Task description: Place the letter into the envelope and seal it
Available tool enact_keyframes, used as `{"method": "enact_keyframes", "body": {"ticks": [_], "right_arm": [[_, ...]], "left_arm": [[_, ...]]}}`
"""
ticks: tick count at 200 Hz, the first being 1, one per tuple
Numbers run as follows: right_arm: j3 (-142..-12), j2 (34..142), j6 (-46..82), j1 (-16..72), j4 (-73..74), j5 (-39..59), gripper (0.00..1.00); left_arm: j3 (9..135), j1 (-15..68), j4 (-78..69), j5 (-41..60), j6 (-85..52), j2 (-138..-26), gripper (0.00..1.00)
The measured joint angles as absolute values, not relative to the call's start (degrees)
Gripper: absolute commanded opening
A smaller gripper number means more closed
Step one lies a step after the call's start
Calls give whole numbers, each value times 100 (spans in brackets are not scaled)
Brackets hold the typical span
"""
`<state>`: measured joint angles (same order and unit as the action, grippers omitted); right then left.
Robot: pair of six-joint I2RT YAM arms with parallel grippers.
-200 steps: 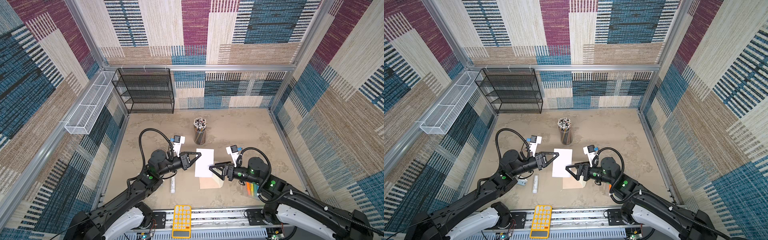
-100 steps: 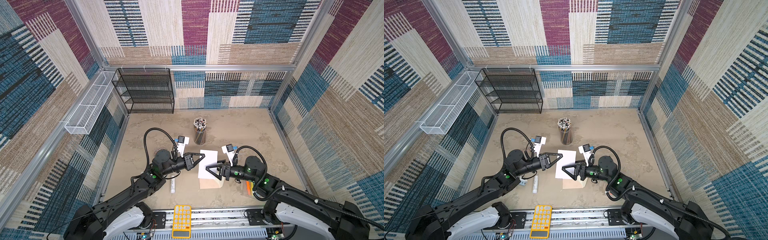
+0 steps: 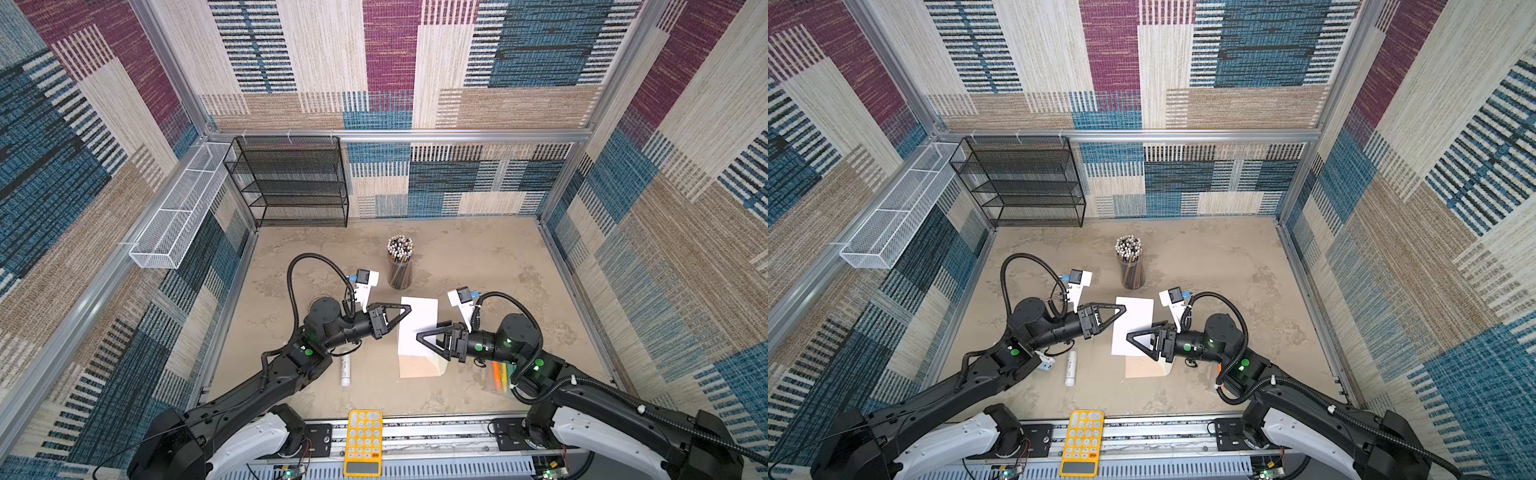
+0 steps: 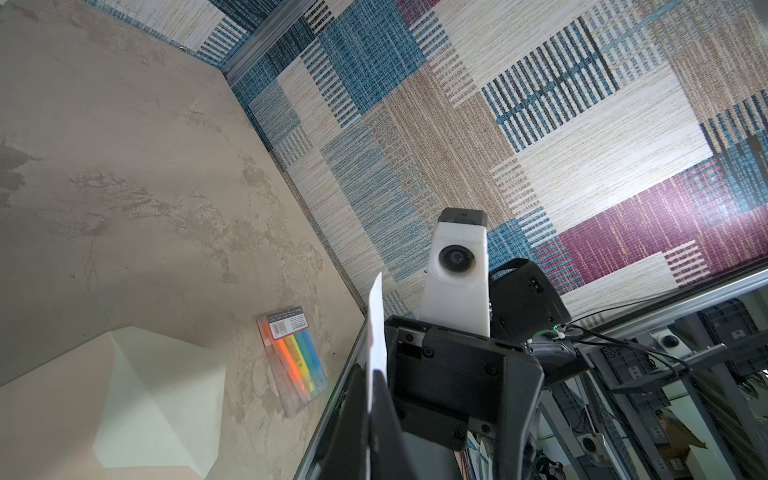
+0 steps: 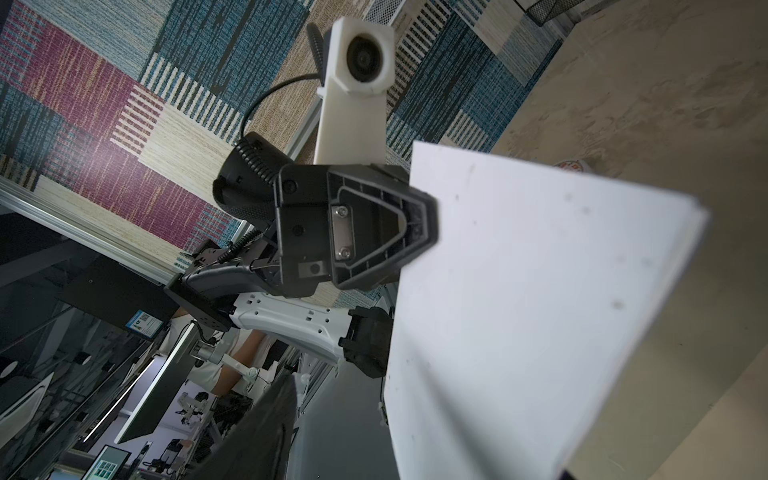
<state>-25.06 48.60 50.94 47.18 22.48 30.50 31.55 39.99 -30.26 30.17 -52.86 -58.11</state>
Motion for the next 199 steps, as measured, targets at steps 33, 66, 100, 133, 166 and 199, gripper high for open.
{"method": "enact_keyframes", "body": {"ticks": [33, 66, 100, 133, 166, 199], "right_arm": [[-2504, 5022, 5203, 4718, 2329, 3087, 46], [-2506, 5157, 5225, 4718, 2324, 3087, 30], [-2506, 5188, 5223, 4718, 2327, 3085, 10], [-2506, 5135, 5221, 4718, 2322, 3085, 0], [-2517, 4934, 5142, 4718, 2150, 2958, 0], [-2659, 4615, 4886, 4711, 1461, 2484, 0]], "left_arm": [[3148, 4003, -3059, 3020, -5288, -5852, 0], [3138, 4014, -3065, 3020, -5288, -5846, 0], [3127, 4021, -3063, 3020, -5286, -5835, 0], [3124, 4051, -3044, 3017, -5273, -5789, 5], [3201, 4066, -2650, 2965, -5212, -5618, 42], [3343, 4084, -1898, 2596, -5006, -5122, 55]]}}
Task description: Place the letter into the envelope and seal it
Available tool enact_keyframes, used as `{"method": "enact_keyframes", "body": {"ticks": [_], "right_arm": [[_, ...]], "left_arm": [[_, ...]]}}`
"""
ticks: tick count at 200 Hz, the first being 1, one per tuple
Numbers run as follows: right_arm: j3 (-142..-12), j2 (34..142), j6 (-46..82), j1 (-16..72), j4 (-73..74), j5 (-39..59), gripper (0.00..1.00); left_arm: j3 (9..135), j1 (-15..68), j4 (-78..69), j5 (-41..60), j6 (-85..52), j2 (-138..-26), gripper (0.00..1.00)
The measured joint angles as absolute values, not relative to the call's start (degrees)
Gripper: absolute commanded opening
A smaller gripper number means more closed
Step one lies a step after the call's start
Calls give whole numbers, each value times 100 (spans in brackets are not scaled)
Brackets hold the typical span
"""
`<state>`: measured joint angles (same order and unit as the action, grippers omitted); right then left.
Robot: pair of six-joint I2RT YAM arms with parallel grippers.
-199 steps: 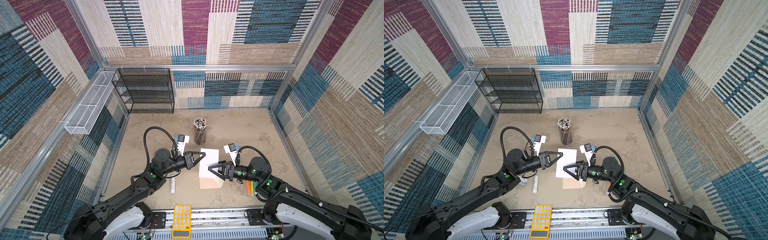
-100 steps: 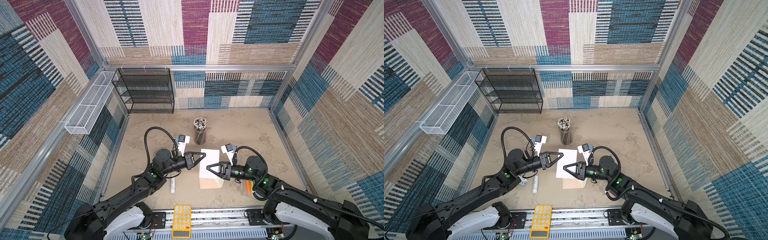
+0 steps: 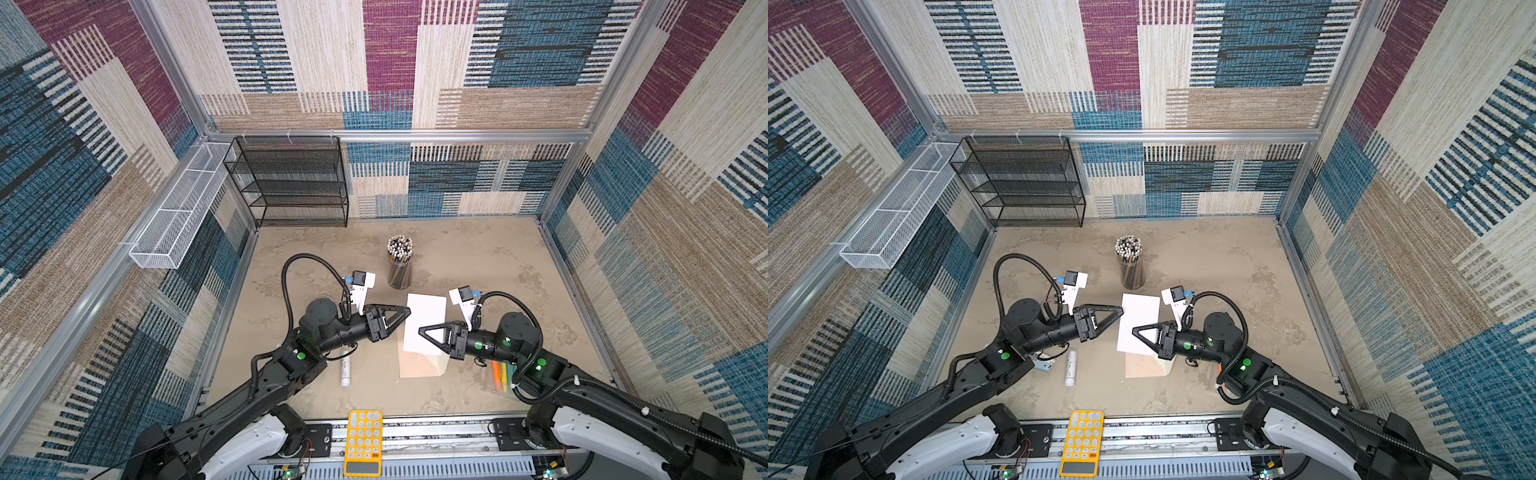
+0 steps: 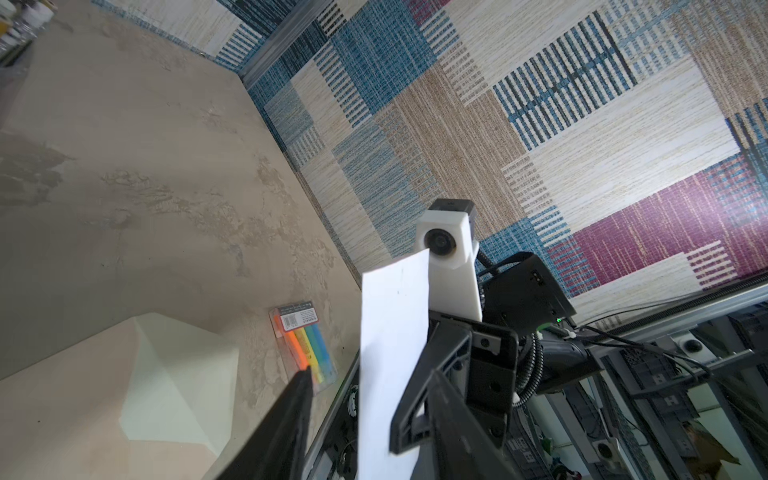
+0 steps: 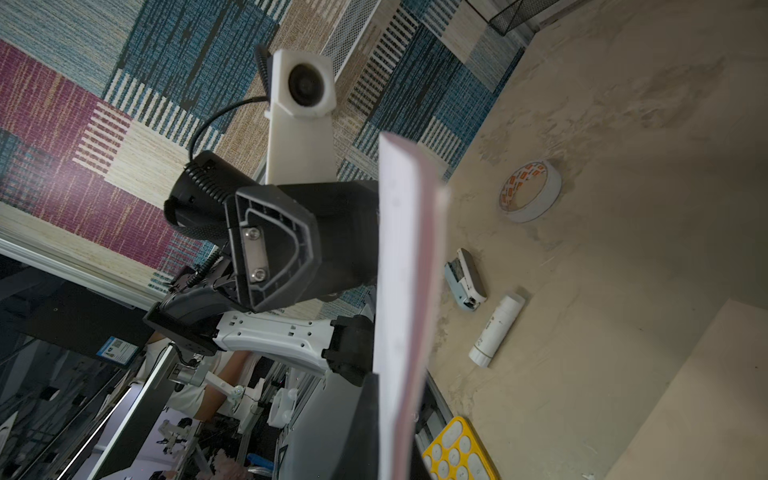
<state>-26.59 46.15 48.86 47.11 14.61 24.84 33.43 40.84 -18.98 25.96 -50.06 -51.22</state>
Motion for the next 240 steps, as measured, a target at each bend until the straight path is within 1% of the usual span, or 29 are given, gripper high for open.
{"method": "enact_keyframes", "body": {"ticks": [21, 48, 76, 91, 107, 138, 146, 168, 240], "right_arm": [[-2665, 4375, 4681, 4692, 840, 1990, 0], [-2663, 4230, 4431, 4641, 78, 1315, 0], [-2657, 4230, 4274, 4591, -582, 646, 0], [-2591, 4222, 4263, 4563, -819, 381, 0], [-2434, 4189, 4311, 4534, -978, 204, 0], [-2318, 4292, 4351, 4451, -1299, 64, 0], [-2318, 4338, 4351, 4414, -1343, 58, 0], [-2318, 4493, 4346, 4257, -1448, 58, 0], [-2270, 5120, 4340, 4036, -1415, 567, 0]], "left_arm": [[3363, 4152, -1297, 2263, -4884, -4685, 56], [3271, 4246, -436, 1778, -4794, -4108, 53], [3245, 4276, 478, 1328, -4768, -4007, 50], [3424, 4276, 939, 1153, -4713, -4377, 48], [3789, 4276, 1319, 1063, -4628, -5098, 44], [4189, 4377, 1588, 1070, -4644, -6320, 38], [4257, 4434, 1634, 1068, -4652, -6558, 35], [4375, 4584, 1649, 1061, -4674, -6971, 26], [4705, 4816, 1778, 897, -4674, -7846, 17]]}}
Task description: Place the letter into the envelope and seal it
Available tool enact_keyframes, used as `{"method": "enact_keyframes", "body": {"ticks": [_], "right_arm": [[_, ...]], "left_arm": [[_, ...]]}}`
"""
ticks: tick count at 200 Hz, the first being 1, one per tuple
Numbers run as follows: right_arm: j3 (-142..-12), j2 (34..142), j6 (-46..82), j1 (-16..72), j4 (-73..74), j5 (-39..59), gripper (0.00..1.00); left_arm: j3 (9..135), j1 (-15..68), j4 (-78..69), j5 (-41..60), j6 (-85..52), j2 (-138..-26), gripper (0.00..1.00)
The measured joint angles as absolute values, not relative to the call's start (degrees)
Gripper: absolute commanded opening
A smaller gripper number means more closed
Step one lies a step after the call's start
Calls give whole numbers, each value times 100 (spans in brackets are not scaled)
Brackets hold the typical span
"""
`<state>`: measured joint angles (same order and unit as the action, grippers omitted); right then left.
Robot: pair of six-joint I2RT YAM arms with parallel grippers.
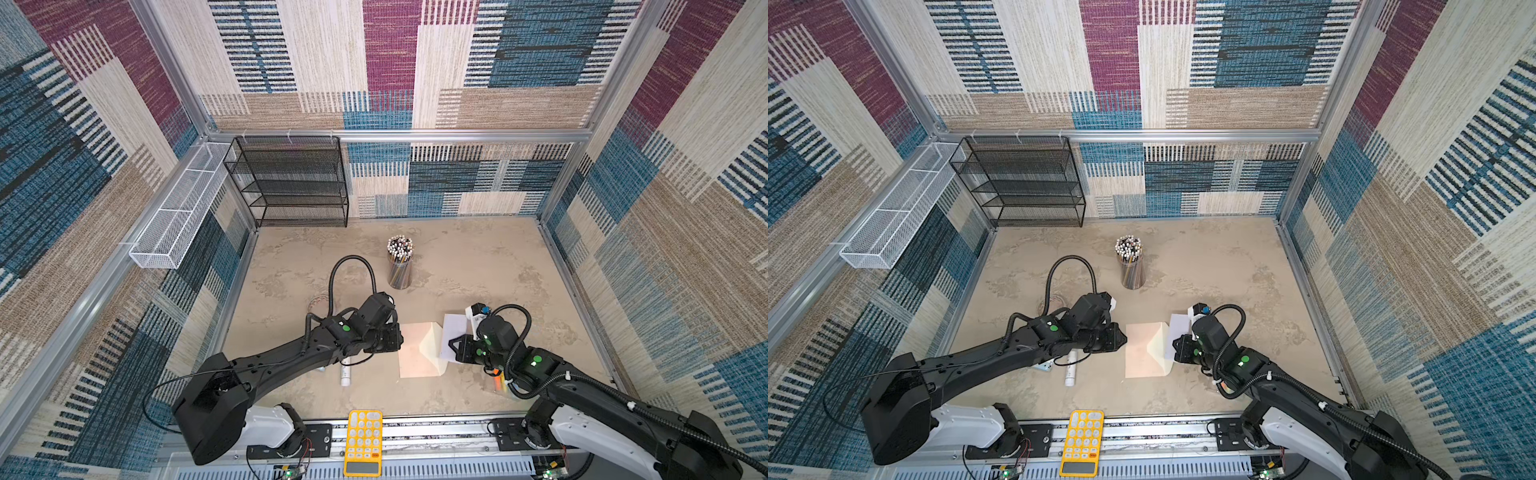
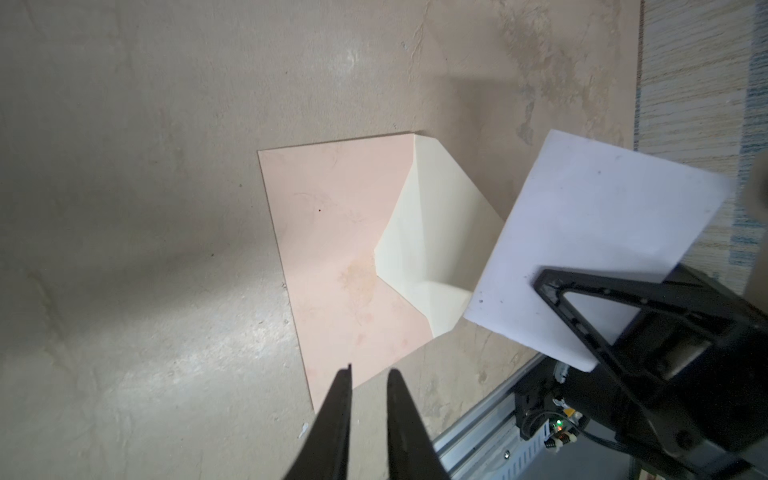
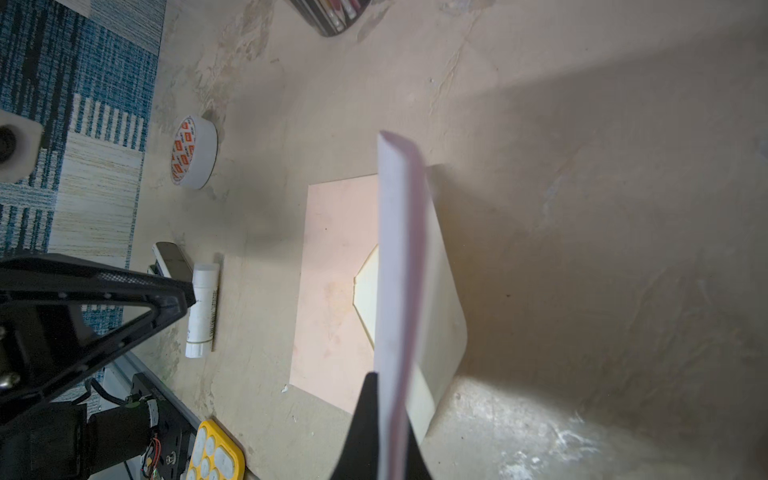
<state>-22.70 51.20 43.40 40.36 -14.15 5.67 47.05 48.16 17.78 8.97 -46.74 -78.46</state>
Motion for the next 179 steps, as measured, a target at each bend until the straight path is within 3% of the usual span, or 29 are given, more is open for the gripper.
{"method": "enact_keyframes", "body": {"ticks": [179], "right_arm": [[-2368, 5957, 3651, 3780, -1422, 908, 0]], "left_arm": [[5054, 4635, 1343, 1216, -4602, -9227, 12]]}}
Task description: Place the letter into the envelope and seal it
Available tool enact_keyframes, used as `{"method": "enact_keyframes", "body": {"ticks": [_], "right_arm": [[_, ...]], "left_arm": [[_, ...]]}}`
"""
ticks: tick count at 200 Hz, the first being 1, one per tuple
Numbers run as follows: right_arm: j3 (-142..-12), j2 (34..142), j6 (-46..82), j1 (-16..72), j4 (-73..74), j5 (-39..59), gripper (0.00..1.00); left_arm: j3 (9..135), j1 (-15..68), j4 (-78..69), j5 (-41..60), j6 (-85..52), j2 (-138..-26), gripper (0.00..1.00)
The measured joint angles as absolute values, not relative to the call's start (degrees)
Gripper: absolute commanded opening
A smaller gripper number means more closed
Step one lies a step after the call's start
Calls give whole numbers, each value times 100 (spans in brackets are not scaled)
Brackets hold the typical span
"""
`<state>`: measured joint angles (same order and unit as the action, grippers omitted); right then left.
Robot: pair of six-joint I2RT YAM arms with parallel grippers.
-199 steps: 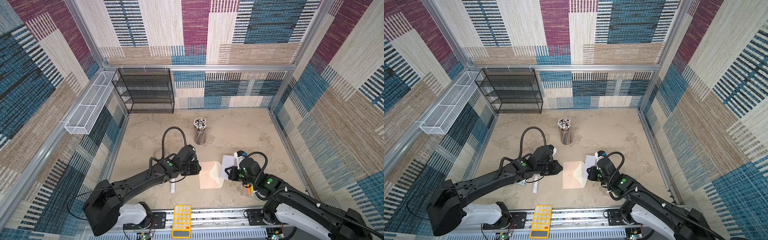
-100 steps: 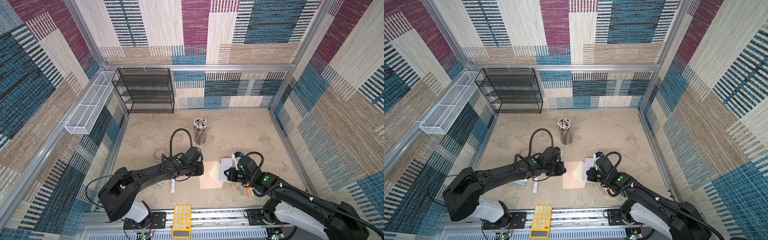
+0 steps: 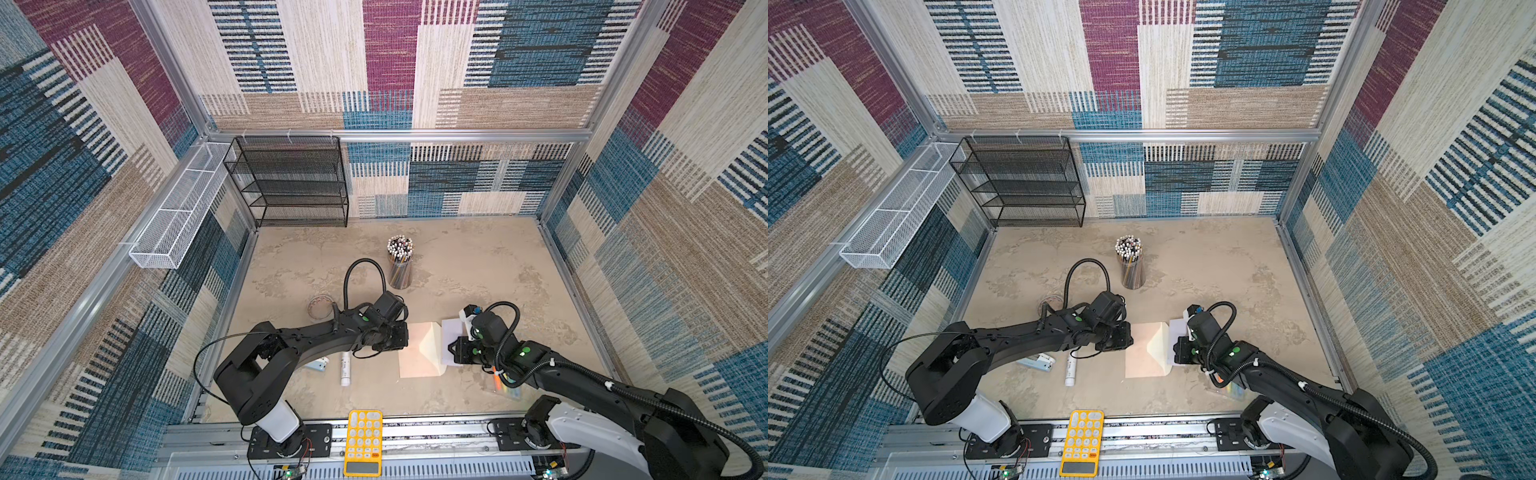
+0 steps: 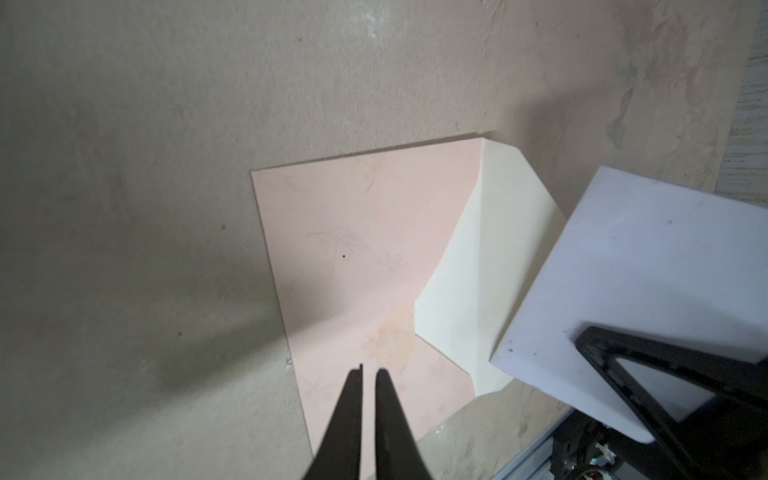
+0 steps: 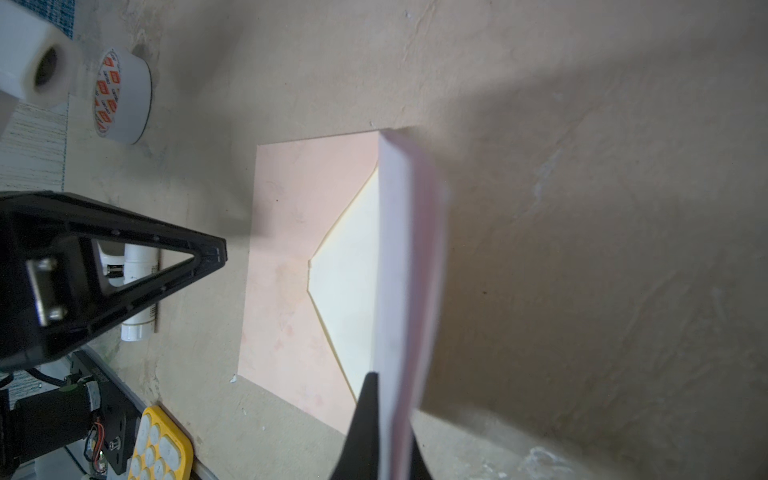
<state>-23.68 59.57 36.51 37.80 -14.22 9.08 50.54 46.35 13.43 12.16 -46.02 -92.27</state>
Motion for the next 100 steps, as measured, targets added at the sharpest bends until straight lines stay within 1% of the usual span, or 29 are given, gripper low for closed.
{"method": "enact_keyframes", "body": {"ticks": [100], "right_arm": [[-2399, 6235, 3291, 3780, -1400, 895, 0]], "left_arm": [[5057, 4587, 1441, 1275, -4471, -9577, 12]]}}
